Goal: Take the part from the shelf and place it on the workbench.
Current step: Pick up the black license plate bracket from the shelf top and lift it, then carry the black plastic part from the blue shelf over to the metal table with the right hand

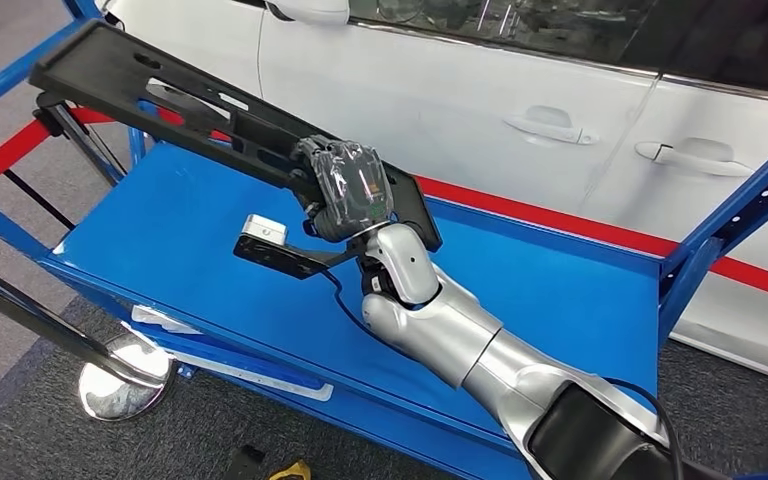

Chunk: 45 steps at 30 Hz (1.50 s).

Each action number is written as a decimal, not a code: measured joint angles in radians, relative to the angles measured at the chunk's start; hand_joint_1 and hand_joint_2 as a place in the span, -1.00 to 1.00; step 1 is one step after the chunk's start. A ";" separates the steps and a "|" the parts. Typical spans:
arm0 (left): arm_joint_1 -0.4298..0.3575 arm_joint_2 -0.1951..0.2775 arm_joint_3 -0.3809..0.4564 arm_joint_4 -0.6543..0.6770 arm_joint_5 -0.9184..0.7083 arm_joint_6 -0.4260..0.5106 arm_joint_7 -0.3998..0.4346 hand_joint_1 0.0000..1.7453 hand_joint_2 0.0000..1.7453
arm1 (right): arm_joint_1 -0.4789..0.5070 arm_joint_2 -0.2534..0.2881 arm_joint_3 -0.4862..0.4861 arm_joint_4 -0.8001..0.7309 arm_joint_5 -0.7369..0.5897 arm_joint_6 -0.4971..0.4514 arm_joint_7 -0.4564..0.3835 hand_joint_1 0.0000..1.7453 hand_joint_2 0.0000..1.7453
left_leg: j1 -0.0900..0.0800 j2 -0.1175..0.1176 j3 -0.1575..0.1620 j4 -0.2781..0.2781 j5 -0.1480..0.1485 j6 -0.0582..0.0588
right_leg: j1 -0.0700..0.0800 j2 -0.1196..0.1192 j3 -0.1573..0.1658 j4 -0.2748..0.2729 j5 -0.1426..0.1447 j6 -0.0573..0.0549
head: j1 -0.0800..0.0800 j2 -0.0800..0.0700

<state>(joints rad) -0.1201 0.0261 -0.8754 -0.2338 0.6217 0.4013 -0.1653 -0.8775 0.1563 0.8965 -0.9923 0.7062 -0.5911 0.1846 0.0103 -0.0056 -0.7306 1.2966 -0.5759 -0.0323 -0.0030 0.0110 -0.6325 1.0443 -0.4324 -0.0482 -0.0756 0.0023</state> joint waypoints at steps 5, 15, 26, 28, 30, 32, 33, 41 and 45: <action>-0.001 0.002 0.005 0.000 0.015 0.001 -0.003 -1.00 1.00 | 0.009 -0.005 -0.019 -0.021 -0.013 -0.026 -0.017 1.00 1.00 | -0.005 0.000 0.112 -0.266 0.135 0.015 | 0.003 0.003 0.003 0.001 -0.002 0.007 | 0.001 0.000; 0.001 0.003 0.013 0.000 0.016 0.003 -0.007 -1.00 1.00 | 0.038 -0.019 -0.043 -0.065 -0.039 -0.040 -0.026 1.00 1.00 | -0.002 0.003 0.123 -0.301 0.150 0.053 | -0.003 -0.001 -0.113 0.273 -0.135 0.044 | 0.006 0.000; 0.004 0.002 0.017 0.000 0.027 0.011 -0.018 -1.00 1.00 | 0.044 -0.035 -0.068 -0.133 -0.122 -0.058 -0.043 1.00 1.00 | 0.003 0.000 0.068 -0.205 0.096 0.007 | -0.007 0.001 0.008 0.012 -0.013 0.006 | 0.001 0.000; 0.004 0.002 0.017 0.000 0.027 0.012 -0.018 -1.00 1.00 | 0.045 -0.035 -0.069 -0.140 -0.122 -0.058 -0.044 1.00 1.00 | 0.004 0.001 0.021 -0.080 0.025 0.000 | -0.005 -0.001 0.002 0.012 -0.008 0.000 | -0.001 0.000; 0.005 0.002 0.017 0.000 0.027 0.012 -0.018 -1.00 1.00 | 0.047 -0.037 -0.069 -0.143 -0.124 -0.058 -0.045 1.00 1.00 | 0.005 0.001 -0.006 0.006 -0.006 -0.002 | -0.003 -0.002 -0.005 0.013 -0.004 -0.002 | 0.000 0.000; 0.005 0.002 0.017 0.000 0.027 0.012 -0.018 -1.00 1.00 | 0.048 -0.039 -0.069 -0.146 -0.127 -0.058 -0.045 1.00 1.00 | 0.004 0.001 0.037 -0.052 0.031 0.003 | -0.002 -0.002 -0.009 0.014 -0.001 -0.001 | 0.000 0.000; 0.005 0.003 0.018 0.000 0.027 0.012 -0.018 -1.00 1.00 | 0.048 -0.039 -0.069 -0.149 -0.129 -0.058 -0.045 1.00 1.00 | 0.003 0.001 0.079 -0.125 0.060 0.008 | -0.002 -0.002 -0.010 0.015 0.000 0.000 | -0.001 0.000; -0.001 0.006 0.018 0.000 0.027 0.014 -0.018 -1.00 1.00 | 0.047 -0.053 -0.073 -0.185 -0.138 -0.058 -0.039 1.00 1.00 | -0.002 0.004 0.157 -0.303 0.125 0.048 | 0.000 -0.002 -0.040 0.054 -0.023 0.039 | 0.004 0.000; -0.003 0.007 0.018 0.000 0.027 0.014 -0.018 -1.00 1.00 | 0.050 -0.066 -0.074 -0.193 -0.140 -0.058 -0.037 1.00 1.00 | -0.001 0.006 0.134 -0.297 0.139 0.056 | -0.004 -0.003 -0.116 0.267 -0.138 0.049 | 0.007 0.000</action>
<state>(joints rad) -0.1230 0.0332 -0.8573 -0.2338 0.6483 0.4154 -0.1831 -0.8271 0.0899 0.8228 -1.1849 0.5665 -0.6488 0.1474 0.0095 0.0008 -0.5962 0.9993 -0.4370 0.0239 -0.0074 0.0081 -0.7484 1.3112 -0.5701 0.0008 -0.0690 0.0023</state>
